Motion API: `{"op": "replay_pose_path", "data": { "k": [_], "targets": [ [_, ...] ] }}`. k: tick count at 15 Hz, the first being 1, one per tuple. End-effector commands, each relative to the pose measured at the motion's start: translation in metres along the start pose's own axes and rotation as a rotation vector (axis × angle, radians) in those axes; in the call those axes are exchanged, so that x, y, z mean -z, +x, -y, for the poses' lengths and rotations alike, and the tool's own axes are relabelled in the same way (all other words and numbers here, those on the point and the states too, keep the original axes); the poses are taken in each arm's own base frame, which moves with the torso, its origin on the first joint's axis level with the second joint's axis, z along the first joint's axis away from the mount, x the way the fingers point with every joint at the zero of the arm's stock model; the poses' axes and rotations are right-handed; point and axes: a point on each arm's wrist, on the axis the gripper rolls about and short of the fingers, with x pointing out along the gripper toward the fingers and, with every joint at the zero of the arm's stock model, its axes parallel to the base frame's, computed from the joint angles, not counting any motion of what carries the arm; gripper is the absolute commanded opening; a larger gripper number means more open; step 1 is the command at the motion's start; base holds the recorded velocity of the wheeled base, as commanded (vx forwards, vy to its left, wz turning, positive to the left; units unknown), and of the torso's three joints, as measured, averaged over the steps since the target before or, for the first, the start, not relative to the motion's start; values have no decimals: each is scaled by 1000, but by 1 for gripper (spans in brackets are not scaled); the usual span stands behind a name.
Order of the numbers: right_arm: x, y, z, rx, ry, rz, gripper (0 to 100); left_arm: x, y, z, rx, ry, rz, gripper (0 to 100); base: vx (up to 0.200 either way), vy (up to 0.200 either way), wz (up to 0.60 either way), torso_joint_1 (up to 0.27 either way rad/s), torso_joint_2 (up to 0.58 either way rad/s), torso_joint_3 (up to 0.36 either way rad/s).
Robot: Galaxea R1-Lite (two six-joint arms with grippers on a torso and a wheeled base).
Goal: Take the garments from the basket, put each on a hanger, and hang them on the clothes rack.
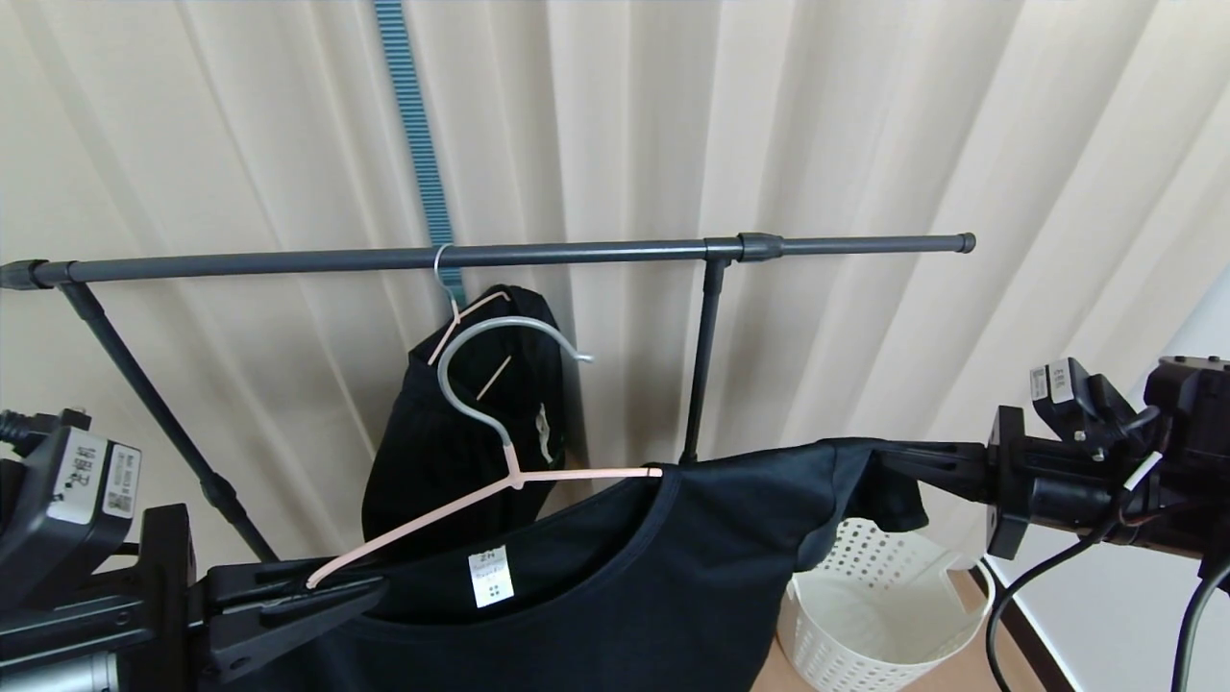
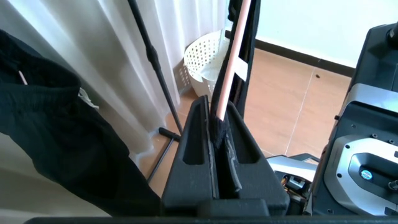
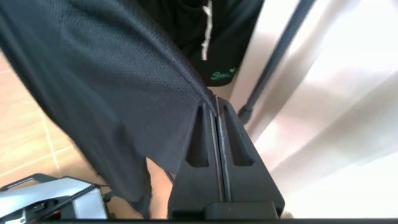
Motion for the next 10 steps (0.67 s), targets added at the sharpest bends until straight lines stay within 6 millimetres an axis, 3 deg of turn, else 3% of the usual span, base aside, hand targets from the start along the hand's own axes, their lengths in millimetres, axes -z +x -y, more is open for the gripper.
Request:
{"op": "replay_pose_path", "data": {
  "k": [1, 7, 8, 10],
  "targets": [
    [5, 0, 7, 13, 14, -9, 0, 0, 1, -1, -3, -9, -2, 0, 0, 0, 0, 0, 0, 0],
    [1, -2, -10, -17, 8, -8, 0, -1, 2, -4, -11, -37, -4, 0, 0, 0, 0, 0, 0, 0],
    [1, -3, -13, -21, 7, -9, 100, 0, 2, -6, -26, -43, -10, 0, 0, 0, 0, 0, 0, 0],
    [-6, -2, -23, -50, -14, 6, 100, 1, 4, -12, -42, -61, -27, 0, 0, 0, 0, 0, 0, 0]
  ]
}}
